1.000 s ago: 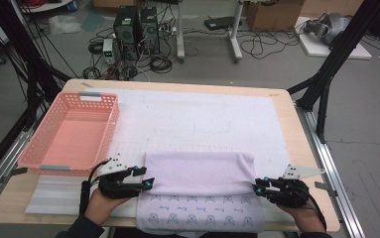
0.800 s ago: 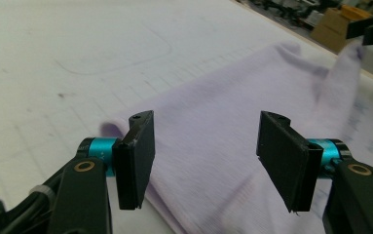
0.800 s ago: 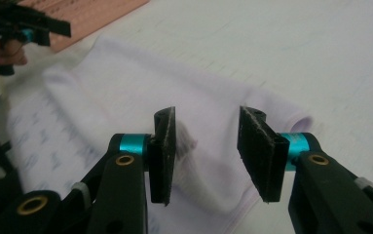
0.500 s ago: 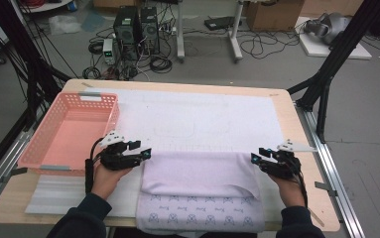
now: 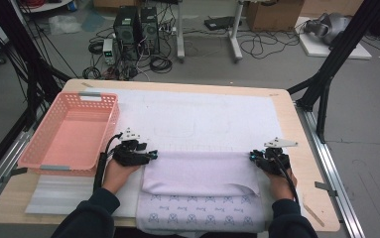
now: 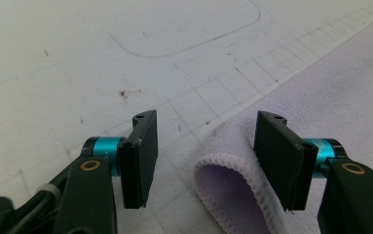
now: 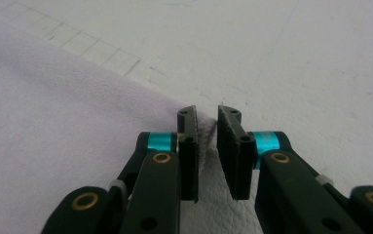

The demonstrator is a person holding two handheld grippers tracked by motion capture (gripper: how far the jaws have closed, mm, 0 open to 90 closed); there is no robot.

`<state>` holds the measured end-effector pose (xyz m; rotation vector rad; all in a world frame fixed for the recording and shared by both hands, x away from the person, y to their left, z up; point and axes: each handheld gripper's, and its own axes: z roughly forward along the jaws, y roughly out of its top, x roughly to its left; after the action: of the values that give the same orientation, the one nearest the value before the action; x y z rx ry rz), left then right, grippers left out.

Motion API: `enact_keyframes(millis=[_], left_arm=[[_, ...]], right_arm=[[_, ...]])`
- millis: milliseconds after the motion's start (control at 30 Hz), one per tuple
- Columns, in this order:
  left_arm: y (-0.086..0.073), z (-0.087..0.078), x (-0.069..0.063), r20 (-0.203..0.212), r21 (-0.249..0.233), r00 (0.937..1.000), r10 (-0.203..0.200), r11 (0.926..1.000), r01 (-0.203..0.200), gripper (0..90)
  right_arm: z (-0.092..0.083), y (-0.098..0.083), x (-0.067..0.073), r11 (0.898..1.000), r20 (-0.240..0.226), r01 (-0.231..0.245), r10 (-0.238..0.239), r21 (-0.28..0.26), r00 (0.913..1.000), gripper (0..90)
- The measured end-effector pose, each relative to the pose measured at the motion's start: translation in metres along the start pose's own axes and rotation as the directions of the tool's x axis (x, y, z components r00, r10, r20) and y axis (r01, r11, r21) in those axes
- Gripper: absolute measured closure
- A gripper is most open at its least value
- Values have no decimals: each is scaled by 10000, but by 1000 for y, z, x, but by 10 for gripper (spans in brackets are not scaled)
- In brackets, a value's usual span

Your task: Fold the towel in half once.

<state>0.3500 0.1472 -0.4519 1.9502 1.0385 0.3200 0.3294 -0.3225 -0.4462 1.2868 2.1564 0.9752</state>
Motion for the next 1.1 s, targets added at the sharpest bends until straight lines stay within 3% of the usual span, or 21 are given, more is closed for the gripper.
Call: enact_keyframes(millis=[33, 100, 167, 233, 300, 367, 400, 433, 467, 567, 667, 800, 867, 1100], left_arm=[[0, 0, -1, -5, 24, 10000, 73, 10000, -73, 430], [0, 0, -2, 54, 78, 9997, 250, 9997, -251, 497], [0, 2, -5, 64, 97, 9992, 385, 9992, -385, 606], [0, 1, -6, -26, 210, 9983, 589, 9980, -589, 678], [0, 2, -7, 182, 184, 9982, 568, 9982, -571, 828], [1, 2, -9, 101, 217, 9974, 707, 9972, -709, 848], [1, 2, -9, 75, 211, 9980, 625, 9978, -627, 853], [2, 3, -7, 51, 126, 9990, 439, 9990, -440, 856], [3, 3, -5, -136, 11, 9996, 261, 9997, -260, 859], [8, 5, 6, -28, -19, 9991, -422, 9991, 422, 862], [18, 10, 11, -223, -19, 9992, -345, 9994, 345, 862], [35, 16, 23, -369, -212, 9965, -756, 9970, 748, 862], [43, 20, 29, -485, -264, 9959, -762, 9968, 750, 862], [70, 36, 48, -908, -292, 9927, -789, 9966, 765, 861]], right_arm=[[-1, 0, -1, 10000, 90, -76, 77, -55, 9999, 649], [-3, -1, -5, 9974, -473, -670, 656, -278, 9967, 555], [-2, -3, -5, 9962, -1235, -820, 779, -279, 9893, 481], [3, -4, -1, 9992, -1411, -396, 399, 54, 9892, 412], [3, -3, 3, 10000, -1255, -12, 22, 76, 9921, 412], [3, -3, 2, 9999, -1275, 4, 12, 126, 9918, 463], [2, -3, 1, 9999, -1235, 34, -19, 123, 9923, 585], [1, -2, 0, 9999, -1501, -95, 116, 144, 9886, 809], [0, -2, 0, 9999, -1670, -109, 117, 60, 9859, 842], [1, 3, 1, 9999, -1481, 125, -111, 86, 9889, 867], [5, 9, -3, 9999, -1214, 94, -108, -122, 9925, 869], [16, 18, -13, 9995, -1089, -119, 85, -306, 9940, 869], [20, 25, -18, 9990, -1062, -221, 178, -392, 9942, 869], [40, 57, -30, 9990, -626, -3, -26, -453, 9980, 869]])
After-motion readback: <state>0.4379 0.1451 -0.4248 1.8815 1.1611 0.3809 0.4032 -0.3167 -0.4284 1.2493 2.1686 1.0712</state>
